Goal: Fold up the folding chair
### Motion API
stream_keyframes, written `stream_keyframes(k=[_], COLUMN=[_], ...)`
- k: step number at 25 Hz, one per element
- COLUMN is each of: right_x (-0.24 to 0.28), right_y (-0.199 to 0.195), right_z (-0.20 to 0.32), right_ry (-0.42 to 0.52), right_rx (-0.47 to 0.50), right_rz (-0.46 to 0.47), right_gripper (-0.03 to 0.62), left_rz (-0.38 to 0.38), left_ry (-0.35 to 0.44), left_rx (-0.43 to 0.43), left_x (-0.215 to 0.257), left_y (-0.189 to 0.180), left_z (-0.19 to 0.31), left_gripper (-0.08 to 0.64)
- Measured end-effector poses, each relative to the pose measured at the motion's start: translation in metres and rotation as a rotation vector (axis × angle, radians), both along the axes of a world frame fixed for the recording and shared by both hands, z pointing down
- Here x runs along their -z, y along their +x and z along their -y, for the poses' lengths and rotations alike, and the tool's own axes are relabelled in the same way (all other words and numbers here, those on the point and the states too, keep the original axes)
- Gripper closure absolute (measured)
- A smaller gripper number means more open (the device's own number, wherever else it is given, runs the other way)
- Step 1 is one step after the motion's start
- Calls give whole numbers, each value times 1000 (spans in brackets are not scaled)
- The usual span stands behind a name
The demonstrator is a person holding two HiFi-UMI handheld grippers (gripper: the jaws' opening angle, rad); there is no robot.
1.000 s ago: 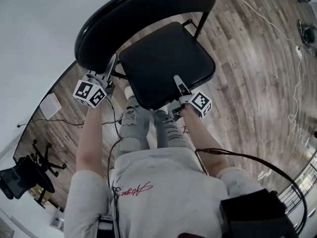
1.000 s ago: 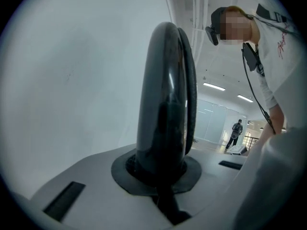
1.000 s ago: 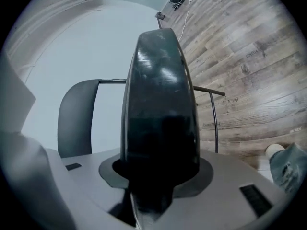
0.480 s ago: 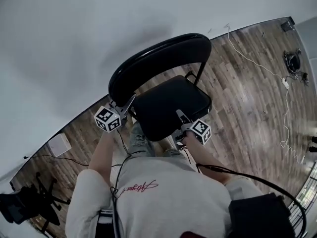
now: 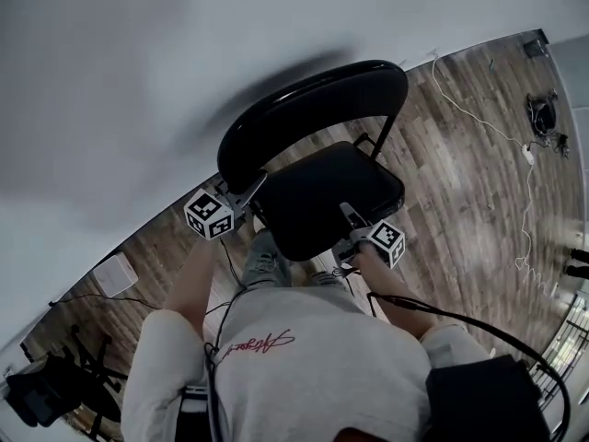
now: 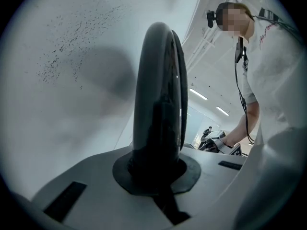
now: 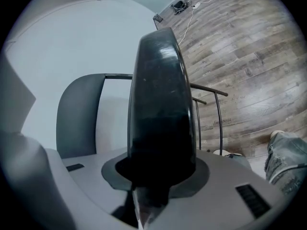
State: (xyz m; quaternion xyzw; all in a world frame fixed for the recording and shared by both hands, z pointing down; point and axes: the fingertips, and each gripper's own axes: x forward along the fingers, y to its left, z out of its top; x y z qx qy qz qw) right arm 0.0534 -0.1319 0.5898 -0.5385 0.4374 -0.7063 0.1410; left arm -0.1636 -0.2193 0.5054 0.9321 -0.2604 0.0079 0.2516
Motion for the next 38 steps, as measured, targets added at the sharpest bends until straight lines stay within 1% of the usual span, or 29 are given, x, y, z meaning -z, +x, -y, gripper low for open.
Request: stream_keyframes(k=[2, 5, 10, 13, 15, 17, 21, 23, 26, 28, 32, 35, 38], right_x=[1, 2, 4, 7, 9, 10, 14, 17, 21, 20, 18, 20, 20], right_y=[-3, -7, -10, -12, -13, -15, -24, -30, -35, -37, -41, -47, -54], right_z=[0, 5, 32, 42, 47, 53, 71, 81, 96, 104, 116, 127, 141], right_ry=[-11, -27, -69, -102, -122, -142, -185, -202, -198, -202, -257, -292, -327], right_rx=[-15, -27, -3, 0, -9, -8, -1, -2, -13, -17, -15, -13, -11], right_rz=[-2, -13, -49, -60, -70, -83, -111, -132, -180, -202, -235, -255, -273], right_gripper=[446, 445, 445, 445, 445, 445, 445, 445, 445, 445, 445, 445, 445], left_rz=[-4, -6, -13, -10, 3, 25, 95, 164, 286, 328, 400, 432, 460], left_ry=[-2, -7, -34, -31, -35, -50, -70, -85, -134, -170, -212, -222, -227], left_rx=[-19, -22, 23, 15, 32, 92, 252, 321, 438, 509, 608, 673, 700], left_x=[1, 0, -3, -2, -1, -2, -3, -4, -11, -14, -17, -15, -13], left_y=[-2, -5, -14, -12, -11, -15, -26, -34, -46, -53, -62, -68, -72], left_z=[5, 13, 35, 38, 43, 48, 61, 66, 74, 77, 81, 84, 86], left_gripper=[544, 544, 543, 545, 545, 545, 545, 545, 544, 544, 544, 543, 543])
